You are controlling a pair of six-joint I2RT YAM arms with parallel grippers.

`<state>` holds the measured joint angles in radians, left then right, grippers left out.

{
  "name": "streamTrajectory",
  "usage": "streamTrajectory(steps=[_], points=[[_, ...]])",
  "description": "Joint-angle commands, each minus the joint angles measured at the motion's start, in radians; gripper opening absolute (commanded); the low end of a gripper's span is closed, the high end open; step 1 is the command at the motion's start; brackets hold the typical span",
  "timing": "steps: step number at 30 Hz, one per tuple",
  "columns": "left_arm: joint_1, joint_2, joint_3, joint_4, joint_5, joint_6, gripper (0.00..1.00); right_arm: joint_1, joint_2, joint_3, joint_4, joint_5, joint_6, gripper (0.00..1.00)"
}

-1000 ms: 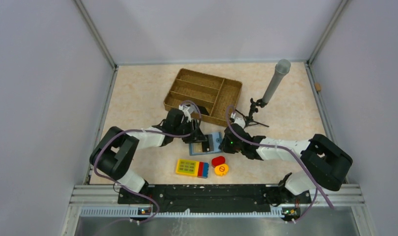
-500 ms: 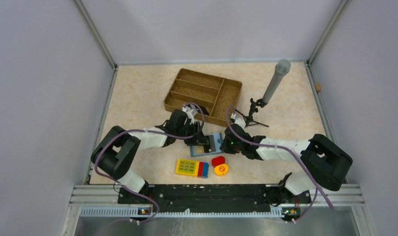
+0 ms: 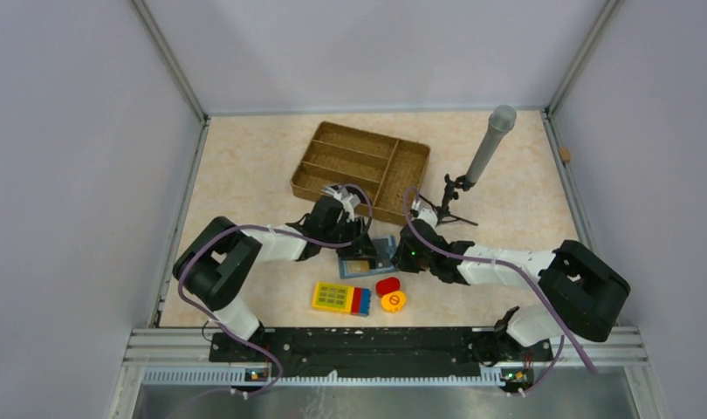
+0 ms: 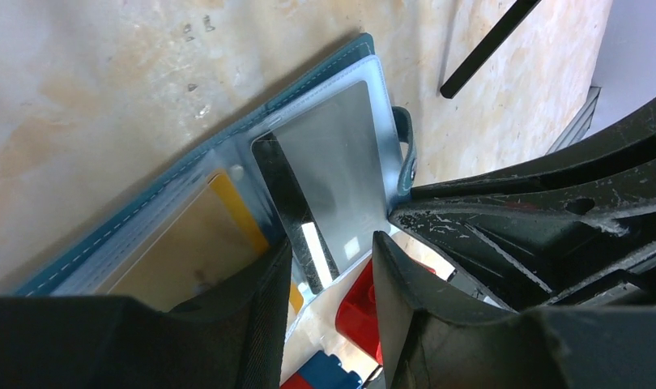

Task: Put the credit cards into the card holder
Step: Insert the credit card into the card holder.

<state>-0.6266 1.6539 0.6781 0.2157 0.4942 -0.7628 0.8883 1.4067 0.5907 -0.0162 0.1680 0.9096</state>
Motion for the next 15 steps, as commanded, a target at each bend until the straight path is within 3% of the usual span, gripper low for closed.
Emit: streamTrajectory(steps=[1,15], points=[[-0.028,0.026,0.044,-0.017,-0.032,-0.015,0.43,0.012,-0.042,0.000,0.008,0.028,-0.006,0.10],[-0.079,0.049,0.113,-0.061,-0.065,-0.016,0.45,0.004,-0.072,0.027,-0.089,0.123,-0.047,0.41]])
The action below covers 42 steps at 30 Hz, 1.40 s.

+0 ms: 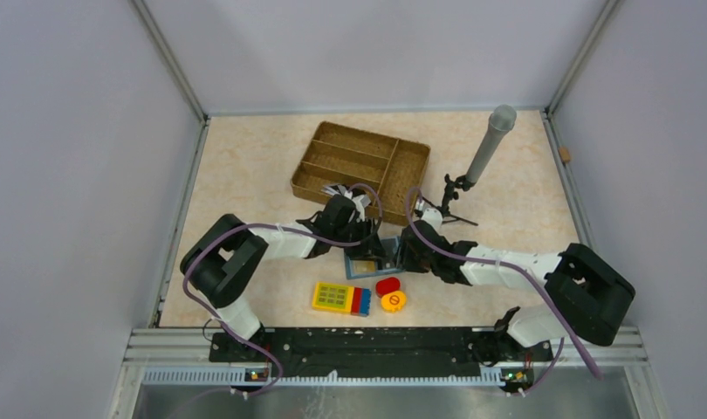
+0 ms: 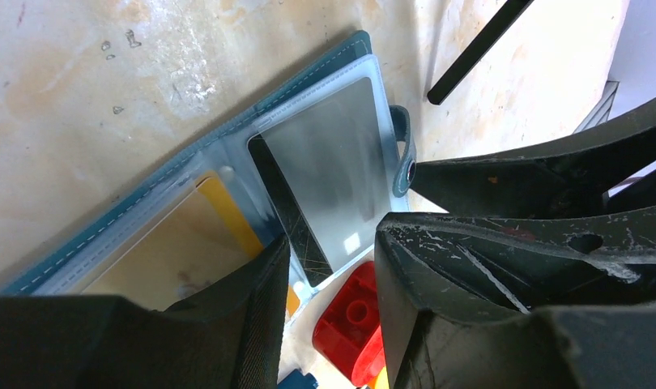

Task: Put the credit cards into the card holder
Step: Insert the credit card into the card holder.

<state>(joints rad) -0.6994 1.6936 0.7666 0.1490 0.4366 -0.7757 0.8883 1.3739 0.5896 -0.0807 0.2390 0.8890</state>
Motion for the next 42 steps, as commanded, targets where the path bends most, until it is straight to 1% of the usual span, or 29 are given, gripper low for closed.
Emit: streamTrajectory(steps=[1,4,7,10,17,22,26,33,40,42], points=[[-0.006,0.005,0.023,0.006,-0.010,-0.004,0.45,0.001,-0.039,0.026,-0.021,0.048,-0.027,0.41],[-0.006,-0.015,0.019,0.002,-0.018,-0.002,0.46,-0.004,-0.047,0.020,-0.021,0.046,-0.026,0.38],[-0.006,-0.025,0.013,-0.003,-0.019,-0.001,0.47,-0.004,-0.067,0.014,-0.011,0.040,-0.033,0.32],[-0.005,-0.019,0.013,0.003,-0.011,-0.005,0.46,-0.005,-0.085,-0.003,0.014,0.024,-0.033,0.28],[-0.007,0.000,0.014,0.027,0.008,-0.017,0.45,-0.007,-0.056,0.005,-0.022,0.045,-0.028,0.23],[-0.006,0.003,0.011,0.029,0.009,-0.018,0.45,-0.009,-0.052,0.003,-0.028,0.052,-0.023,0.18],[-0.006,0.007,0.011,0.030,0.011,-0.019,0.45,-0.012,-0.040,-0.001,-0.023,0.039,-0.022,0.15],[-0.008,0.007,0.014,0.031,0.010,-0.025,0.44,-0.014,-0.014,-0.010,0.010,0.004,-0.023,0.13],[-0.033,0.018,0.036,0.044,0.008,-0.039,0.44,-0.015,-0.007,-0.024,0.067,-0.052,-0.017,0.02],[-0.037,0.018,0.037,0.060,0.008,-0.046,0.44,-0.015,-0.019,-0.029,0.073,-0.058,-0.015,0.00]])
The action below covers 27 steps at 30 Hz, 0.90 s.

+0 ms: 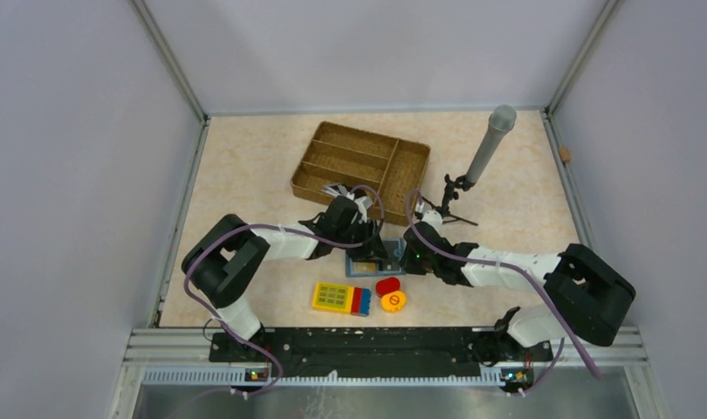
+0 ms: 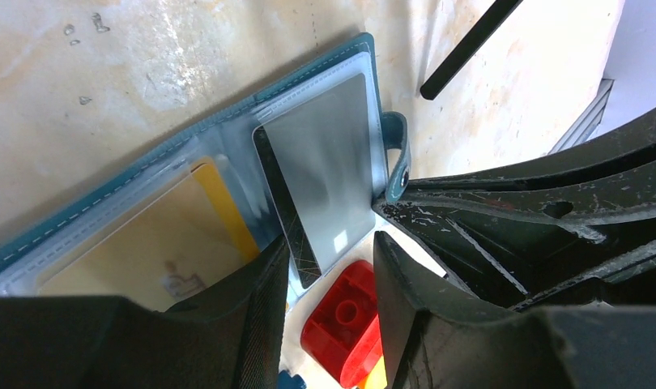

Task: Put the credit cards into the card holder
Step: Insert the credit card into the card holder.

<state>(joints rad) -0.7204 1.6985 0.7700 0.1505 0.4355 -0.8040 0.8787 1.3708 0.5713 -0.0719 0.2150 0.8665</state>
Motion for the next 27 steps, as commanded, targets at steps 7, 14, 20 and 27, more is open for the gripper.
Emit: streamTrajectory(steps=[7,14,20,27], points=[[-0.031,0.012,0.049,0.102,0.023,-0.042,0.44,-0.005,-0.064,-0.030,0.087,-0.036,0.011,0.00],[-0.031,-0.089,0.055,-0.041,-0.068,0.051,0.53,-0.005,-0.143,-0.009,0.012,0.008,-0.009,0.00],[-0.028,-0.233,0.030,-0.179,-0.165,0.118,0.67,-0.006,-0.170,0.016,-0.014,0.016,-0.063,0.00],[-0.008,-0.304,-0.075,-0.255,-0.328,0.121,0.61,0.021,-0.190,0.050,-0.006,0.017,-0.142,0.00]])
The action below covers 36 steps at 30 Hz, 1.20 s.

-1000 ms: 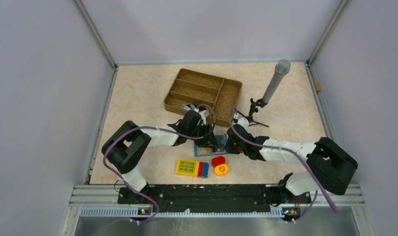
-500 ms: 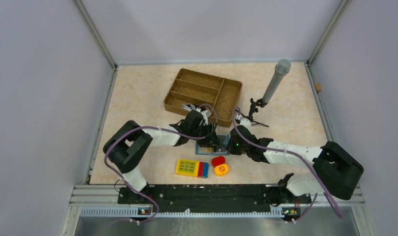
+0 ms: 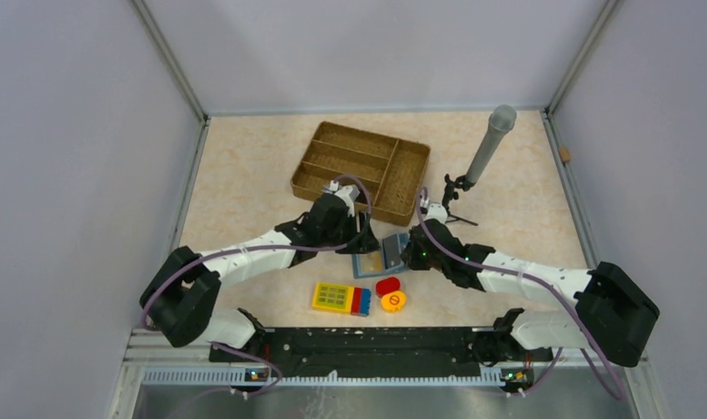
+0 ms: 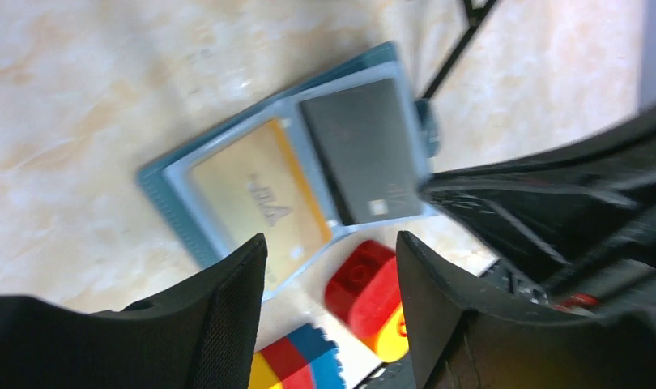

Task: Put the credit cards into the card holder
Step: Insert the credit card into the card holder, then turn over the card holder at the center of the board.

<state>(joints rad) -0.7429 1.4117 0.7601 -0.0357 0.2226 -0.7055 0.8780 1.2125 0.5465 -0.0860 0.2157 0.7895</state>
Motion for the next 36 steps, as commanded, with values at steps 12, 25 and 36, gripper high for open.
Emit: streamTrajectory(steps=[12,25,36], points=[[0.055,0.043,-0.181,0.125,-0.023,-0.014,0.37,0.104,0.104,0.167,0.044,0.000,-0.104,0.01],[0.071,0.055,-0.187,0.148,-0.004,-0.021,0.31,0.112,0.140,0.153,0.079,-0.008,-0.088,0.11],[0.076,0.035,-0.175,0.125,-0.012,-0.022,0.29,0.113,0.137,0.147,0.080,0.001,-0.084,0.32]])
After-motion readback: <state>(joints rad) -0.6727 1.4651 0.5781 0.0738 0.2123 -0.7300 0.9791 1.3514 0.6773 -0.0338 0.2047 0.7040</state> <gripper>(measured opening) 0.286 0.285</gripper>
